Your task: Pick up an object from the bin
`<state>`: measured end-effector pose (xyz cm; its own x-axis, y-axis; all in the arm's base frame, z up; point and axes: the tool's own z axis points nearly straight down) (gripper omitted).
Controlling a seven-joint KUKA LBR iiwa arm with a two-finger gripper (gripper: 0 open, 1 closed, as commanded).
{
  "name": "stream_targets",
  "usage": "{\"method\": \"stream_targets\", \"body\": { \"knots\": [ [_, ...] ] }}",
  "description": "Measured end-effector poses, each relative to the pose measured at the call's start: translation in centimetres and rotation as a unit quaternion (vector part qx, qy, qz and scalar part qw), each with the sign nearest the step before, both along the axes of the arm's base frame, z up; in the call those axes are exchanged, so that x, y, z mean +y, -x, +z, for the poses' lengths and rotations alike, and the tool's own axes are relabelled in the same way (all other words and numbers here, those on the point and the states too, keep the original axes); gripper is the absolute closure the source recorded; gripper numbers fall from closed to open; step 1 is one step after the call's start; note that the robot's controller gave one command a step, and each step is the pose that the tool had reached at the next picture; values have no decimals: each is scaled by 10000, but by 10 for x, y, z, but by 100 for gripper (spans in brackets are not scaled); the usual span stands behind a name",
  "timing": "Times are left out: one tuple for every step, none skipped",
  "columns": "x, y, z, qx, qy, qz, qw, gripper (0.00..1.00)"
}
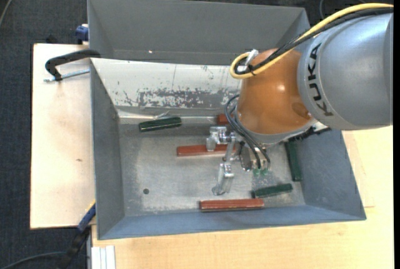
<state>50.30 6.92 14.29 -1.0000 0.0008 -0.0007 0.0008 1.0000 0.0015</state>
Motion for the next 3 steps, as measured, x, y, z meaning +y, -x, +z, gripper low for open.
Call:
{"method": "stream_targets", "body": {
  "knots": [
    [9,-69,-76,-24,1,412,9991,0],
    [9,-68,-72,-23,-1,401,9992,100],
    [-3,-65,62,-70,1,540,9985,100]
  ]
}}
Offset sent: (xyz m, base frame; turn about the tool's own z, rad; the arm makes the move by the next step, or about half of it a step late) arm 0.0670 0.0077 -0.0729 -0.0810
